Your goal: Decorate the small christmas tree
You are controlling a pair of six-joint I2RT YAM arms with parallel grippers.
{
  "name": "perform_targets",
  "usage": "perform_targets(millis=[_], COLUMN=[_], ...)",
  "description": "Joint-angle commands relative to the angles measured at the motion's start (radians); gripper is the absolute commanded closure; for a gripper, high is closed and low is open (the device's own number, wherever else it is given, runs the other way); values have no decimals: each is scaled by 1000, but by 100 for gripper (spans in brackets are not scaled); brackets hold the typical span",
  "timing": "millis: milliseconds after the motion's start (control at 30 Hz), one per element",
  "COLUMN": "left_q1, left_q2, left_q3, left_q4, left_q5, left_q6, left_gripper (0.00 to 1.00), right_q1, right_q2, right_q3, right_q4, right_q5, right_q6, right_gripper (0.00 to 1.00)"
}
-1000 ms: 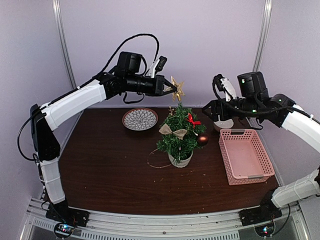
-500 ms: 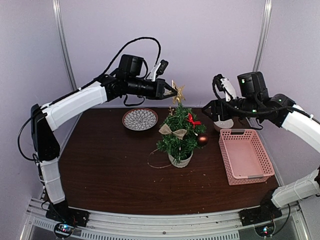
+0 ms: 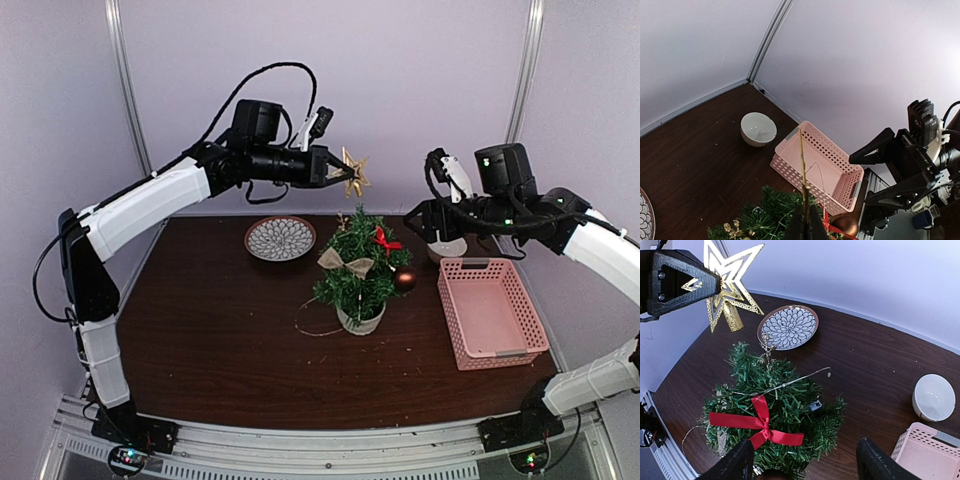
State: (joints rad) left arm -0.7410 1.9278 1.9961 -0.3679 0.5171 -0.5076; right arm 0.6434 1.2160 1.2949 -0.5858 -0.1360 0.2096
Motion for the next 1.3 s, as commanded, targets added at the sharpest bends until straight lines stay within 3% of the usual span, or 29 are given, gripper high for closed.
perform_targets(millis=[0,767,1267], left_q1=[6,-6,-42], left_q2=[-35,-31,-47], left_q3=[0,-44,-101], left_q4=[30,13,-67], left_q5=[30,43,22], left_q6=[-11,17,162], left_gripper=[100,100,100], right_q1=[-4,-5,-5], right_q2=[-6,2,8], right_q3=[-8,-6,-9], right_q4=[26,27,36], right_q5=[-7,-7,-16], right_q6=[5,2,2], right_gripper=[27,27,27])
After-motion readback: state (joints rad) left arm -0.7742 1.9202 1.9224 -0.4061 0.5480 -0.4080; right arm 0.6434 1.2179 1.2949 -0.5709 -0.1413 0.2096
